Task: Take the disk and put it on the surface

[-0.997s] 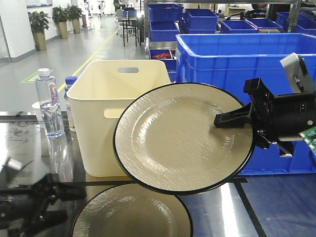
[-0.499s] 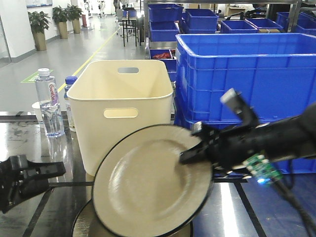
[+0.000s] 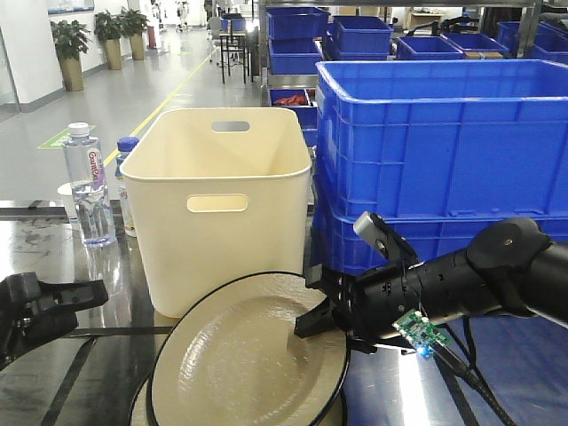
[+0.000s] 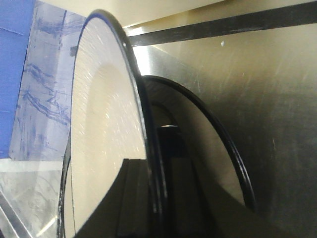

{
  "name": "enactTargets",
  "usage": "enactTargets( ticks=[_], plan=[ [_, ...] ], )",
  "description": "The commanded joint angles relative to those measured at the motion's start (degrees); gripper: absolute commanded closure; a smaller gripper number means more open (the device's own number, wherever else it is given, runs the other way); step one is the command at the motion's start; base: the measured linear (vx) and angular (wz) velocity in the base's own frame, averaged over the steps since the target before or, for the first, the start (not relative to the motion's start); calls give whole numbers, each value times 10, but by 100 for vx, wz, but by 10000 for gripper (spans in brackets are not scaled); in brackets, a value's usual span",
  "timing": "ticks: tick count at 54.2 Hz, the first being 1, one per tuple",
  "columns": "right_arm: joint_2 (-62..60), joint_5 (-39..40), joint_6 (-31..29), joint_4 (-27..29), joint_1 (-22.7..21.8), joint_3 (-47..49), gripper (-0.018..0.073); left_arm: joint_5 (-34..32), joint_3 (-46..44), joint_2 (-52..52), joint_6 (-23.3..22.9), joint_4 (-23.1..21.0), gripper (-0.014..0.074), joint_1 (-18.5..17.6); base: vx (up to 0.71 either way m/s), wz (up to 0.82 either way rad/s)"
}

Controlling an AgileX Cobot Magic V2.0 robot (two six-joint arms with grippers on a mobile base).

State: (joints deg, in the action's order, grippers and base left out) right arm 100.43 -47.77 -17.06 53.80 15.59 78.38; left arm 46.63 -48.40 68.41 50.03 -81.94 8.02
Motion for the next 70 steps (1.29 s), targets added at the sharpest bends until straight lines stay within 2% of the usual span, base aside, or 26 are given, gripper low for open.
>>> enactTargets(
  ticks=[1, 9, 16, 21, 31, 37, 45, 51, 55, 66, 70],
  plan=[
    [-30, 17, -30, 25, -2, 23, 391, 0, -17, -14, 2, -36, 75, 0, 0, 0],
    [-30, 19, -93, -34, -2, 23, 227, -2, -17, -14, 2, -36, 75, 0, 0, 0],
    [-30, 20, -122, -90, -2, 23, 91, -4, -17, -14, 2, -33, 75, 0, 0, 0],
    [-36, 19, -138, -121, -2, 23, 29, -4, -17, -14, 2, -33, 75, 0, 0, 0],
    [-79, 41, -141, -219, -2, 23, -4, -4, -17, -14, 2, -33, 75, 0, 0, 0],
    [-114, 40, -122, -275, -3, 23, -4, -3, -17, -14, 2, -33, 75, 0, 0, 0],
    [-154, 42, -90, -284, -3, 23, -1, -4, -16, -14, 3, -33, 83, 0, 0, 0],
    [-172, 37, -91, -278, -3, 23, 1, -3, -16, -14, 27, -33, 149, 0, 0, 0],
    [-178, 35, -91, -279, -3, 23, 5, -3, -16, -14, 42, -34, 223, 0, 0, 0],
    [-179, 35, -91, -279, -3, 23, 13, 2, -16, -15, 42, -37, 467, 0, 0, 0],
    [-179, 35, -91, -279, -3, 23, 13, -2, -16, -14, 42, -37, 528, 0, 0, 0]
  ],
)
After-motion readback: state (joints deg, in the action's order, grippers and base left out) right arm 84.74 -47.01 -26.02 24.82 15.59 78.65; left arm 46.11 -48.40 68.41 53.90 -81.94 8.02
